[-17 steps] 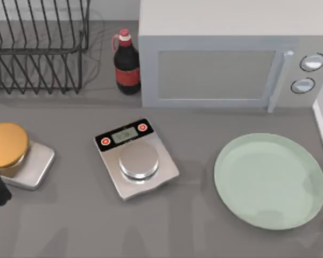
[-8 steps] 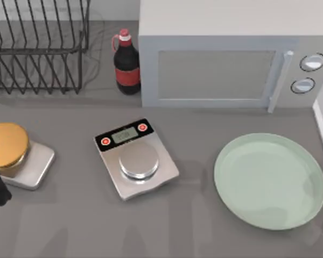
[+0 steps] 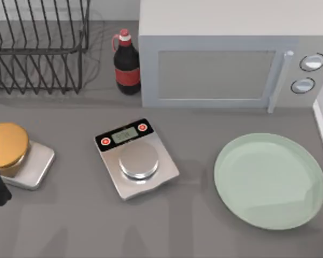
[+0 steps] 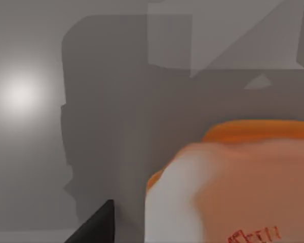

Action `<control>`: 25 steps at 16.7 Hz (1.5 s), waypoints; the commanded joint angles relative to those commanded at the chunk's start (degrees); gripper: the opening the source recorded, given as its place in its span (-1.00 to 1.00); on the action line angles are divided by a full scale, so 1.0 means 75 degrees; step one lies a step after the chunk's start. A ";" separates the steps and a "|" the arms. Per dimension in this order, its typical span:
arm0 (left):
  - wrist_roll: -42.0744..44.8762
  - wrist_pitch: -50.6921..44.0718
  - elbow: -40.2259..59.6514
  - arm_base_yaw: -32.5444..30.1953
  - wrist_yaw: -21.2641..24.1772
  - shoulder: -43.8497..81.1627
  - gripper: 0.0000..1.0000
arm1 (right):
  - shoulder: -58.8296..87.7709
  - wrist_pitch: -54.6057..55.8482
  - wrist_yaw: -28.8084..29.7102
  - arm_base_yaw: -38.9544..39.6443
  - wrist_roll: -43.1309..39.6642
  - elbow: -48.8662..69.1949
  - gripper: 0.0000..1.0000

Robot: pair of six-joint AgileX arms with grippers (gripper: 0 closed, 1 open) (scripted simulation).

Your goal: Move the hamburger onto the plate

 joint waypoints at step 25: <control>0.0000 0.0000 0.0000 0.0000 0.0000 0.0000 1.00 | 0.0097 0.0159 0.0000 0.0000 0.0001 -0.0090 -1.00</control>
